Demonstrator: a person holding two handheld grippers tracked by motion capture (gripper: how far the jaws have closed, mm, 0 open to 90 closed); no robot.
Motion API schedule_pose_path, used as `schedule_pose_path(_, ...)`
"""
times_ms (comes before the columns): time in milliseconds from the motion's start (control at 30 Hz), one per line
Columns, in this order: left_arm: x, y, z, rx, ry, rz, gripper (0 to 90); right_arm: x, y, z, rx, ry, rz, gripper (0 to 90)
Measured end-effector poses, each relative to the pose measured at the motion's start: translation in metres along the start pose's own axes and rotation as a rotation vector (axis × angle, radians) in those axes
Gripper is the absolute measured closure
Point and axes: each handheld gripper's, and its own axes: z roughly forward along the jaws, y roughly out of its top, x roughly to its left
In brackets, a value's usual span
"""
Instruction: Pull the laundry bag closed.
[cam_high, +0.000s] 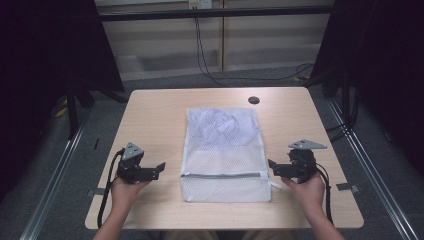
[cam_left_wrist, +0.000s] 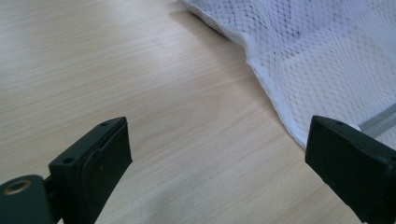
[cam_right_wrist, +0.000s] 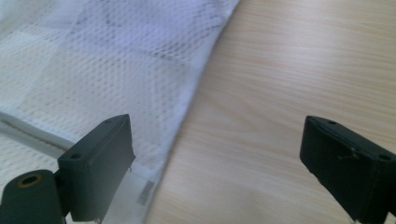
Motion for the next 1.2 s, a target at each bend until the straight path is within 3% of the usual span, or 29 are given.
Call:
schedule_pose_path(267,0.0,0.002,-0.003,0.022,-0.014,0.037,5.9,0.024,0.005,0.005,0.042,0.045,-0.043,12.0)
schedule_pose_path(400,0.002,0.002,-0.002,0.021,-0.035,0.007,5.9,0.032,0.008,0.007,0.071,0.065,-0.032,12.5)
schedule_pose_path(767,0.002,0.004,-0.002,-0.005,-0.075,-0.028,6.4,0.056,0.02,0.017,0.086,0.115,-0.007,12.4)
schedule_pose_path(867,0.002,0.004,-0.001,0.008,-0.083,-0.024,6.4,0.066,0.024,0.022,0.117,0.128,-0.007,12.4)
schedule_pose_path(1200,0.002,0.005,-0.001,0.004,-0.095,-0.037,6.8,0.089,0.036,0.033,0.135,0.168,-0.001,12.1)
